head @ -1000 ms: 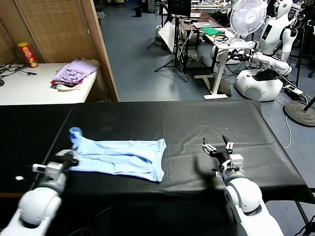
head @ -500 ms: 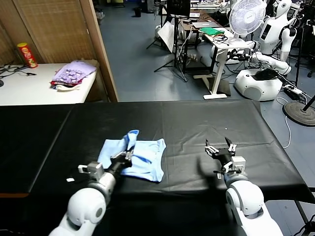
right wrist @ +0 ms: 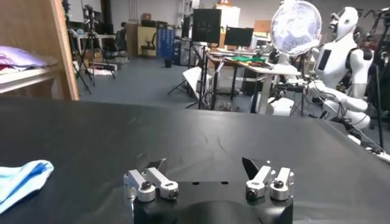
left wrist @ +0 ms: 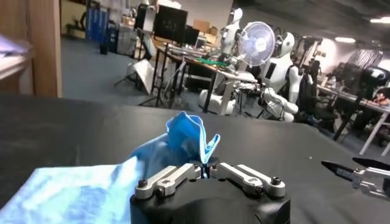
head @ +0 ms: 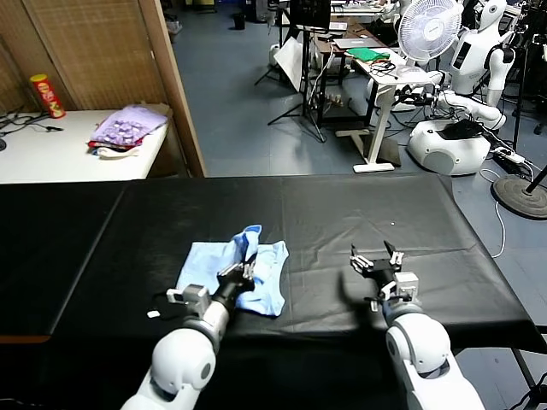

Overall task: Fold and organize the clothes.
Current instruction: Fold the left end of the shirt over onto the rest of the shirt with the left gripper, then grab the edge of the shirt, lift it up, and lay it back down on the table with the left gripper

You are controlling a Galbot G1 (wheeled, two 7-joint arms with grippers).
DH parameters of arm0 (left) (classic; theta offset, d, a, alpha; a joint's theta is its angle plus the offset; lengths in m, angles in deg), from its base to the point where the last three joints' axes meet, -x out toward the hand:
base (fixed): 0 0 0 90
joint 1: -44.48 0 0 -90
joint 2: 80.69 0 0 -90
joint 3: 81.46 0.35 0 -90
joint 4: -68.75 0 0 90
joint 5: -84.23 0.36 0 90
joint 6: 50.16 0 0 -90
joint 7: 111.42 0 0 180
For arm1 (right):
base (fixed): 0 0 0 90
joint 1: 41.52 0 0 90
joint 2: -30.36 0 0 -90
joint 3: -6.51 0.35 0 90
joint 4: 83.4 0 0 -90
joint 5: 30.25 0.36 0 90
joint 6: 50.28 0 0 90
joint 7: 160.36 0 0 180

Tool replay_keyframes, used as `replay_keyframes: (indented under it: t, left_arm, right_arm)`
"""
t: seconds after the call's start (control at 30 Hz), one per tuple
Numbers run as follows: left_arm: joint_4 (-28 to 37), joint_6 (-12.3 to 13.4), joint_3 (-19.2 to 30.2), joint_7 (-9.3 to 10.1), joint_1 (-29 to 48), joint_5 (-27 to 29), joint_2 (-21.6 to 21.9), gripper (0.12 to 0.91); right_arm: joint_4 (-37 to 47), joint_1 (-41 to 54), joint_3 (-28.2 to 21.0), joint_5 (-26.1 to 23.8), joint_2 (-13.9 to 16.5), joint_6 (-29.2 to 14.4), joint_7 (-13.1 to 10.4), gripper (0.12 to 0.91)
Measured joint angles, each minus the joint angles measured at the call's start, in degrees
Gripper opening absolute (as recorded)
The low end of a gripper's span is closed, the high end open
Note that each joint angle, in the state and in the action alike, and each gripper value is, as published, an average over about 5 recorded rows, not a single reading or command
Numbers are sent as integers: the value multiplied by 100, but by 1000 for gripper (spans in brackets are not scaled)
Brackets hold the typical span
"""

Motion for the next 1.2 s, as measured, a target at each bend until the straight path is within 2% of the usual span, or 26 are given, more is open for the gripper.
replay_keyframes:
  t: [0.23,0.33,0.47,0.63,0.8,0.93,1.03,1.2]
  left_arm:
    - [-105,209,-16,-231,-63,-34,-50,681]
    - [-143,358,-187,-301,-124,94,116,779]
    - [-33,555,-600,-349,-248,112,512,797]
    - [274,606,-1210,-357,-342,-146,873,798]
    - [561,599,-1590,-355,-354,-343,935,798]
    - [723,576,-1754,-394,-326,-614,969,798]
    - [830,516,-1863,-436,-273,-994,1007,798]
    - [992,221,-2031,-581,-192,-1939,1092,798]
  right_arm:
    - [145,204,-319,259,62,-54,223,798]
    - [255,403,-653,386,108,-45,305,798]
    - [408,734,-1200,410,71,-22,347,798]
    - [627,1088,-1843,191,-70,22,288,798]
    - [955,1261,-2322,-507,-216,272,58,798]
    - [1172,1267,-2477,-1112,-344,333,-155,798]
    - [1204,1252,-2485,-1040,-443,120,-235,798]
    - [1046,1170,-2319,-430,-532,-333,-224,798]
